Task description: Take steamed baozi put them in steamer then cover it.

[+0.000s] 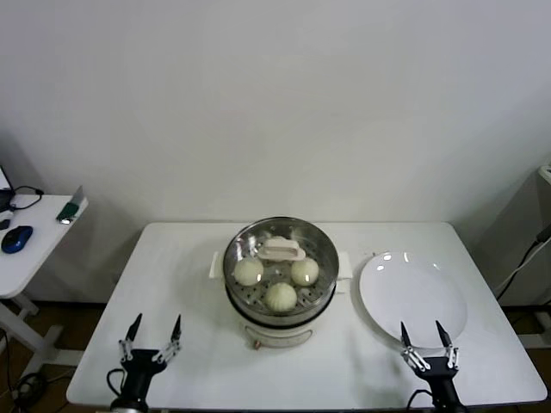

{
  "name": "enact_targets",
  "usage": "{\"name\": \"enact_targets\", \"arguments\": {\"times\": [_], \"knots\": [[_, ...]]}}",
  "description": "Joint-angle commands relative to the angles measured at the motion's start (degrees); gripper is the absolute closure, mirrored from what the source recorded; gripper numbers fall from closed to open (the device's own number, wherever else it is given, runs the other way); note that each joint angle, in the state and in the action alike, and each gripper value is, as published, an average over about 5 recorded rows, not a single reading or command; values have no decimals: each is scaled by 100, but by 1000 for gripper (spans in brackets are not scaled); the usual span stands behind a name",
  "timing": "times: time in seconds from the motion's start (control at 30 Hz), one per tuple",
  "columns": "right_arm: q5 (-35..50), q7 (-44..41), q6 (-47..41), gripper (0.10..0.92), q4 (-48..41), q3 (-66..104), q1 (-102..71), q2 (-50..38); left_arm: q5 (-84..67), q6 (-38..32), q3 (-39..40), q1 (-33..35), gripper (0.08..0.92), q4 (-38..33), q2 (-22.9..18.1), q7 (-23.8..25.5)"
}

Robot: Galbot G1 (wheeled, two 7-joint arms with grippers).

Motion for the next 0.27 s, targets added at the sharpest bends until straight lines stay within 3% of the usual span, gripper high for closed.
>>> {"name": "enact_targets", "arguments": {"times": [0.03, 0.27], "knots": [[10, 19, -5, 203, -10, -55, 14, -10, -243, -363, 35, 54, 177, 320, -31, 55], [16, 21, -23, 203, 2, -95, 27, -13, -248, -272, 57, -3, 177, 190, -23, 77]]}}
